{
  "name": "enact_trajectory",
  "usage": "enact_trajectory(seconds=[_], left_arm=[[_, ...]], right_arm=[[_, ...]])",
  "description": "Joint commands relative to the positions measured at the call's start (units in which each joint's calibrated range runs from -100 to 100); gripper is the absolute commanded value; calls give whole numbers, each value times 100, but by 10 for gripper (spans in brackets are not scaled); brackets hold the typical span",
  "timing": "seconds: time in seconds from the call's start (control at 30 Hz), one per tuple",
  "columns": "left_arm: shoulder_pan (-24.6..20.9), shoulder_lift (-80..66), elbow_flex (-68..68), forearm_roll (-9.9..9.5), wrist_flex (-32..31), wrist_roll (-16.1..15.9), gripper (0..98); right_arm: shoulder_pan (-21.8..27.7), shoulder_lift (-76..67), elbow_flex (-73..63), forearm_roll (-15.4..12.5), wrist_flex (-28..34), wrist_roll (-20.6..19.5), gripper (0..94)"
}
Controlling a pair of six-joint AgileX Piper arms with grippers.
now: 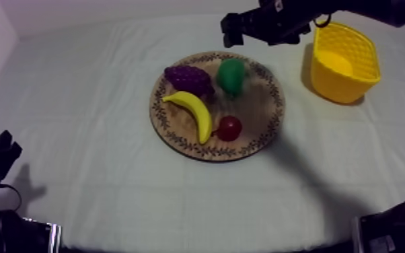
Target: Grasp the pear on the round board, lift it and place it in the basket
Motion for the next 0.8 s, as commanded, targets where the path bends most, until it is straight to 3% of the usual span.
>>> enact_trajectory(seconds=[0.0,0.27,0.6,0.77], left_arm=[[-1,-4,0,1,0,-1,1],[-1,-4,0,1,0,-1,1],[-1,-4,0,1,0,-1,1],[-1,-4,0,1,0,-1,1]], right_arm=[[7,11,12,-34,11,17,905],[27,450,29,-56,-240,42,901],[83,1820,-558,265,-668,-267,878],[191,2442,-915,242,-795,-217,863]])
